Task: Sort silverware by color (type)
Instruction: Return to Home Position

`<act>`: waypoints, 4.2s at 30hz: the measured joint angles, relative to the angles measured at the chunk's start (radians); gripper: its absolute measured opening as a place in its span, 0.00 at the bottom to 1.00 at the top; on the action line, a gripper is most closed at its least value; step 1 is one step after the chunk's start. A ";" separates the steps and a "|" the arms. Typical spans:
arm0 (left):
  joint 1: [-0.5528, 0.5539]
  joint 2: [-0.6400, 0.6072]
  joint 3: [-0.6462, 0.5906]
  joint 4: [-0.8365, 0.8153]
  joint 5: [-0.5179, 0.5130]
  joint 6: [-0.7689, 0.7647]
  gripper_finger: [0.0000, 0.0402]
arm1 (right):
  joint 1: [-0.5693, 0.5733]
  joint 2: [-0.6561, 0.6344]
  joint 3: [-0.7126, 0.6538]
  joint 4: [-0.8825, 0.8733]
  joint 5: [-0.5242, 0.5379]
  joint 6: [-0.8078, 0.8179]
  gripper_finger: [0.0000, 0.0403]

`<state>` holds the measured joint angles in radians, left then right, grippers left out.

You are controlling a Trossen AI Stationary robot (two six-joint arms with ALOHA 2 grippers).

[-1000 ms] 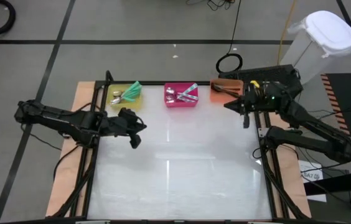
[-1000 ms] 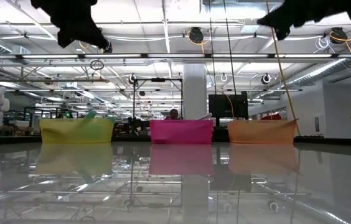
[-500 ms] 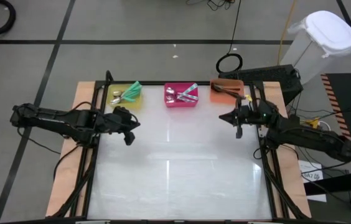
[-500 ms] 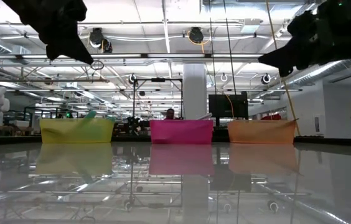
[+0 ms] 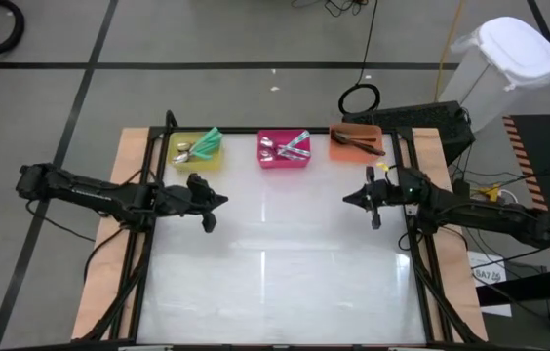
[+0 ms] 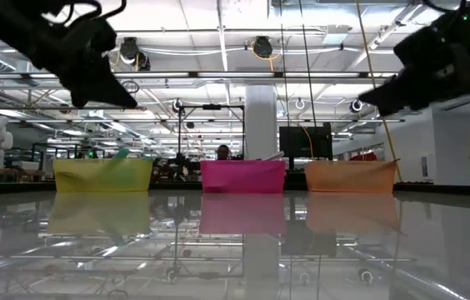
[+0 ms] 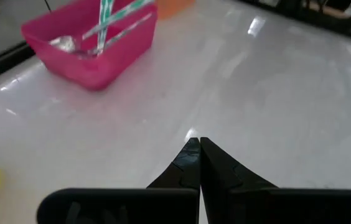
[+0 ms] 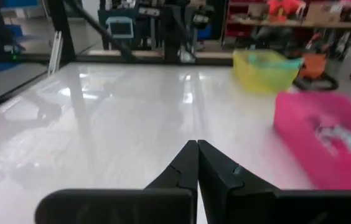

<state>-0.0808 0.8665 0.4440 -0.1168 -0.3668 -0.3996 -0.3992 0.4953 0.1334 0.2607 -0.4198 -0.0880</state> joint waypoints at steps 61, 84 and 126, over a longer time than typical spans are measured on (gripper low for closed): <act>-0.352 -0.010 -0.172 0.186 0.018 0.391 0.00 | 0.329 -0.002 -0.116 0.061 0.414 -0.027 0.00; -0.114 -0.011 -0.436 0.579 0.219 0.481 0.00 | 0.329 -0.002 -0.117 0.077 0.364 -0.074 0.00; 0.181 -0.628 -0.434 0.123 0.358 0.543 0.00 | 0.330 -0.422 -0.117 -0.228 0.314 0.011 0.00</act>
<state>0.1004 0.2386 0.0101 0.0063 -0.0091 0.1436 -0.0692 0.0734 0.0166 0.0328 -0.1055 -0.0772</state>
